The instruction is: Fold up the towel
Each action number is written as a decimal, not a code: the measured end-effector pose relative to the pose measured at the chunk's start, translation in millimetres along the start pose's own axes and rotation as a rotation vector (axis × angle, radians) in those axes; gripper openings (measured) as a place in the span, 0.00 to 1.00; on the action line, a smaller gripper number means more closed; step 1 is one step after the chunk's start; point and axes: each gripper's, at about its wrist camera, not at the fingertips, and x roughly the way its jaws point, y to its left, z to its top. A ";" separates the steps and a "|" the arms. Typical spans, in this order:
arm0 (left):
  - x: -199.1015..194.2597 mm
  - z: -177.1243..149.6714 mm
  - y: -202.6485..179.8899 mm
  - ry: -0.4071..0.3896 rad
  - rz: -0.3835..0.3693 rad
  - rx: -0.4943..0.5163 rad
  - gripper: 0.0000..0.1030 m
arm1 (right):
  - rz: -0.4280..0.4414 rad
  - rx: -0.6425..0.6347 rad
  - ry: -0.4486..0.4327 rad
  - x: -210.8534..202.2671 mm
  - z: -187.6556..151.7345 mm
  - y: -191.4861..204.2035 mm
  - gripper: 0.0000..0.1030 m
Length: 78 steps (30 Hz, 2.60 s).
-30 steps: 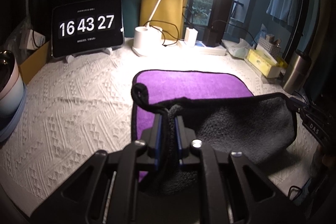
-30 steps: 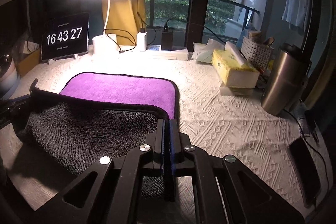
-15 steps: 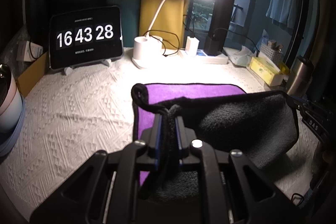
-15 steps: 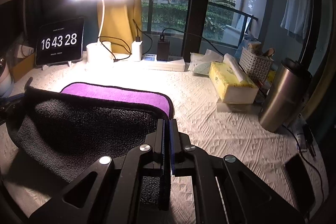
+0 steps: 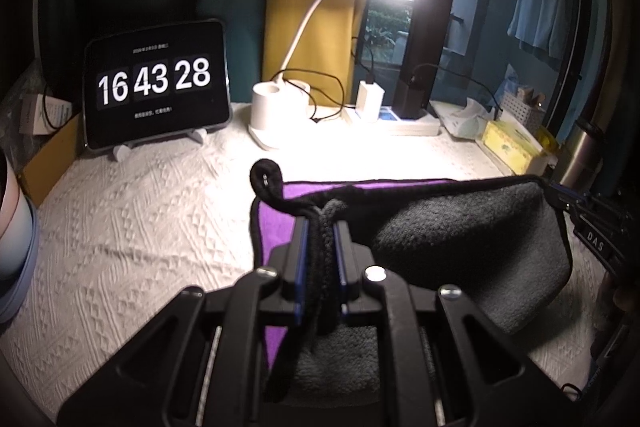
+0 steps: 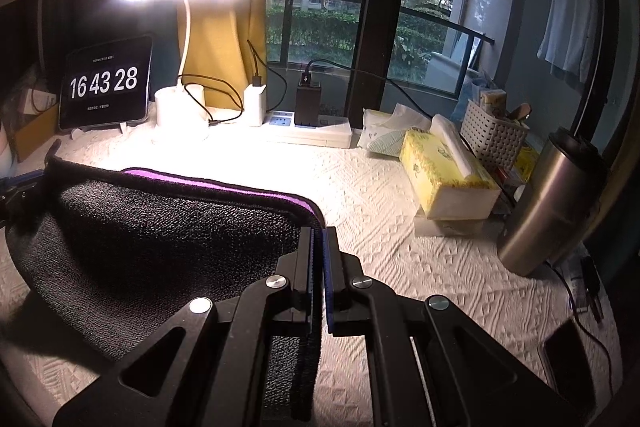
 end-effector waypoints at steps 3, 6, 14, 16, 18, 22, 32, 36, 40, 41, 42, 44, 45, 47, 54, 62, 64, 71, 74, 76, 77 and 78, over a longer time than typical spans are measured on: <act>4.8 3.6 0.2 -0.005 0.000 0.000 0.12 | 0.002 0.000 -0.002 5.2 2.4 -1.0 0.05; 10.3 6.3 0.3 -0.005 0.003 0.003 0.12 | 0.004 0.001 -0.004 11.2 5.3 -2.0 0.05; 27.9 15.2 1.9 -0.009 0.010 0.005 0.12 | 0.001 -0.006 -0.009 25.3 14.7 -3.1 0.05; 31.0 16.7 2.1 -0.010 0.011 0.004 0.12 | 0.000 -0.009 -0.012 28.3 17.7 -3.2 0.05; 34.5 18.7 2.2 -0.011 0.012 0.006 0.12 | 0.000 -0.012 -0.014 31.7 20.4 -3.4 0.05; 39.8 22.0 3.7 -0.012 0.016 0.006 0.12 | 0.002 -0.015 -0.015 39.0 24.3 -3.0 0.05; 59.7 30.7 3.6 -0.019 0.025 0.020 0.12 | 0.001 -0.001 -0.015 57.1 31.1 -5.8 0.05; 67.5 33.7 3.7 -0.016 0.026 0.025 0.12 | -0.003 0.004 -0.012 64.6 32.7 -7.1 0.05; 75.4 36.4 4.4 -0.014 0.028 0.029 0.12 | -0.005 0.008 -0.005 72.6 33.3 -7.7 0.05; 77.1 36.7 4.5 -0.013 0.028 0.030 0.12 | -0.006 0.007 -0.003 75.1 33.3 -7.7 0.05; 79.2 36.9 4.6 -0.011 0.029 0.032 0.12 | -0.006 0.006 -0.001 76.9 33.2 -7.7 0.05; 84.3 37.1 5.4 -0.002 0.030 0.032 0.12 | -0.006 0.007 0.004 81.0 32.5 -7.9 0.05; 85.9 36.9 6.1 0.001 0.030 0.031 0.12 | -0.005 0.007 0.009 84.1 31.9 -8.0 0.05; 91.9 36.8 6.5 0.016 0.033 0.034 0.12 | -0.005 0.008 0.016 89.4 30.9 -7.9 0.05; 116.4 31.8 9.6 0.090 0.041 0.037 0.13 | -0.007 -0.008 0.069 111.3 24.6 -6.4 0.05; 135.3 31.2 19.0 0.176 0.057 -0.008 0.16 | 0.003 -0.027 0.142 129.0 22.7 -3.8 0.05; 136.8 32.6 21.1 0.187 0.062 -0.018 0.19 | 0.006 -0.025 0.154 131.1 22.3 -4.0 0.05; 140.2 31.2 29.8 0.223 0.075 -0.063 0.26 | 0.010 -0.032 0.210 143.4 21.1 -1.8 0.05; 138.0 30.3 35.5 0.231 0.086 -0.090 0.38 | 0.004 -0.035 0.231 148.1 20.5 -0.9 0.05; 135.0 30.3 41.9 0.224 0.102 -0.113 0.46 | 0.005 -0.034 0.234 148.5 20.0 -1.3 0.05; 133.8 30.8 44.0 0.219 0.108 -0.116 0.47 | 0.005 -0.034 0.238 149.3 19.9 -1.4 0.05; 133.6 30.4 46.1 0.219 0.110 -0.119 0.47 | 0.005 -0.034 0.239 149.6 20.0 -1.3 0.06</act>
